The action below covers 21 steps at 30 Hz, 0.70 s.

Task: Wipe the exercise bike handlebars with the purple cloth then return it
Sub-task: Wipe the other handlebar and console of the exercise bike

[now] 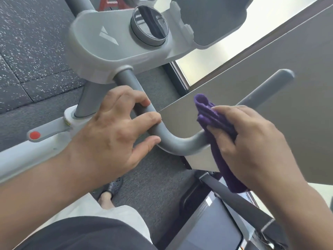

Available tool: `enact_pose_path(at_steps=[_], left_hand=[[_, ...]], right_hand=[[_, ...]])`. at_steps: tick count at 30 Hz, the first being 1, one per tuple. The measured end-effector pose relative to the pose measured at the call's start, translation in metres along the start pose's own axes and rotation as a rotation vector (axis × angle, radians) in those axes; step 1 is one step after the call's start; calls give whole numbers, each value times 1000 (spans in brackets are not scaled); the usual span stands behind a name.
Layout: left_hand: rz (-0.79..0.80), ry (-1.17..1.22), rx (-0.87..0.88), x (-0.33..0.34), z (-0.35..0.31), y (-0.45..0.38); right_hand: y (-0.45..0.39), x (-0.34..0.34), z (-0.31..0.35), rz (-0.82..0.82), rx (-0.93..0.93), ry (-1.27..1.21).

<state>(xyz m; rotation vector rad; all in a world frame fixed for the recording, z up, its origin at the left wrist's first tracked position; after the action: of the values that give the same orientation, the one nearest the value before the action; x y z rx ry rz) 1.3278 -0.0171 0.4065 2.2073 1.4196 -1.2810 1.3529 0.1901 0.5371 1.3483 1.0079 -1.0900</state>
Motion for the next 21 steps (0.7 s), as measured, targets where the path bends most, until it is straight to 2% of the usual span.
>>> enact_pose_path(at_steps=[4, 7, 10, 12, 15, 19, 21], left_hand=[[-5, 28, 4, 0, 0, 0], [-8, 36, 6, 1, 1, 0], [-14, 39, 11, 1, 2, 0], [-27, 46, 7, 2, 2, 1], [-30, 54, 0, 3, 2, 2], [-16, 61, -4, 2, 2, 2], [-15, 64, -4, 2, 1, 3]], right_hand=[[1, 7, 20, 270, -119, -163], [-14, -5, 5, 231, -11, -244], [-23, -16, 0, 126, 90, -167], [-23, -10, 14, 200, 47, -162], [-22, 1, 37, 458, -15, -221], [-48, -12, 22, 416, 84, -72], [-60, -14, 20, 458, 116, -32]])
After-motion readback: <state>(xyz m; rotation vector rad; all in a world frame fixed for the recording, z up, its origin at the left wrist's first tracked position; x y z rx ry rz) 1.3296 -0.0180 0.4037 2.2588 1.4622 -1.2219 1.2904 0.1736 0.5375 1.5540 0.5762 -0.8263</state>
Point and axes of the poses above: each hand's wrist, its own y-axis away from the middle knuckle, its own x-axis out of the palm, z = x × y, the point moved 1 cm from there along -y, towards the middle knuckle, and after that the axes turned 12 degrees about z, right-handed, at the moved point
